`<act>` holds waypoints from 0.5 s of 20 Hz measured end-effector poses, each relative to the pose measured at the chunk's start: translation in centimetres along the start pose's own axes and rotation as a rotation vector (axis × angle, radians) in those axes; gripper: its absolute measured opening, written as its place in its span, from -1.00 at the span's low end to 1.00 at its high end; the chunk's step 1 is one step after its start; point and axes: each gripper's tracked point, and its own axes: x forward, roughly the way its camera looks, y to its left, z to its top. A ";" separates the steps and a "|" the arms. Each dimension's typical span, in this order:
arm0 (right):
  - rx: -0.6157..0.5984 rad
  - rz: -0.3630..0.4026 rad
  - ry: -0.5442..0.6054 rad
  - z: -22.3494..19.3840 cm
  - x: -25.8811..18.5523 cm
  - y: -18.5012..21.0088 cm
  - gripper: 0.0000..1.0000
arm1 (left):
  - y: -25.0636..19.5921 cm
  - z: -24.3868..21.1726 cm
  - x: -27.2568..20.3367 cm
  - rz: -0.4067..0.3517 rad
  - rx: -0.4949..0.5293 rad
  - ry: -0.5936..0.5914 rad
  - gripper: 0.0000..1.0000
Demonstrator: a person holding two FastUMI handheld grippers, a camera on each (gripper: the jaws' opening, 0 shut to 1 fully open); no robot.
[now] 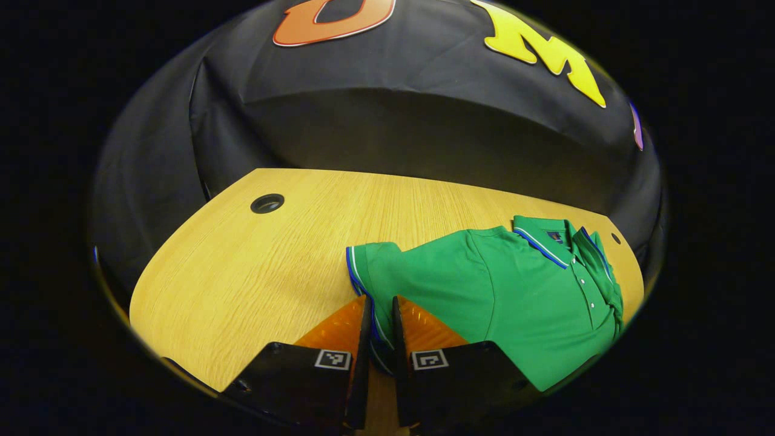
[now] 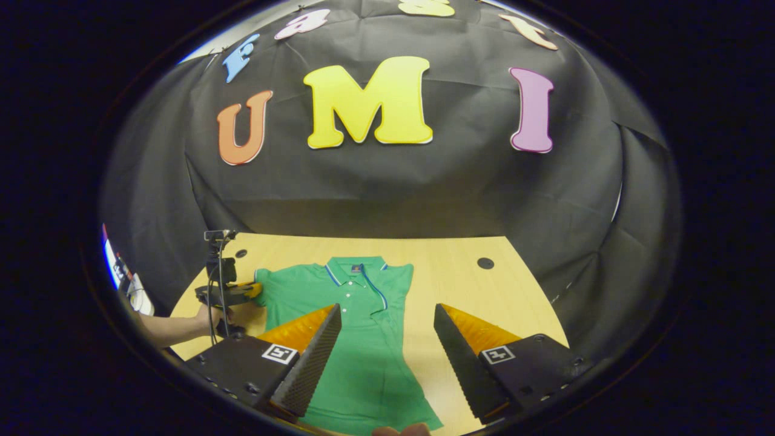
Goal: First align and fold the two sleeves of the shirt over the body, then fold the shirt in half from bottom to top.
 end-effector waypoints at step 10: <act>0.076 -0.010 -0.004 0.1 1.1 -2.5 0.92 | -3.3 3.4 -2.3 -0.076 -0.050 -0.024 -0.93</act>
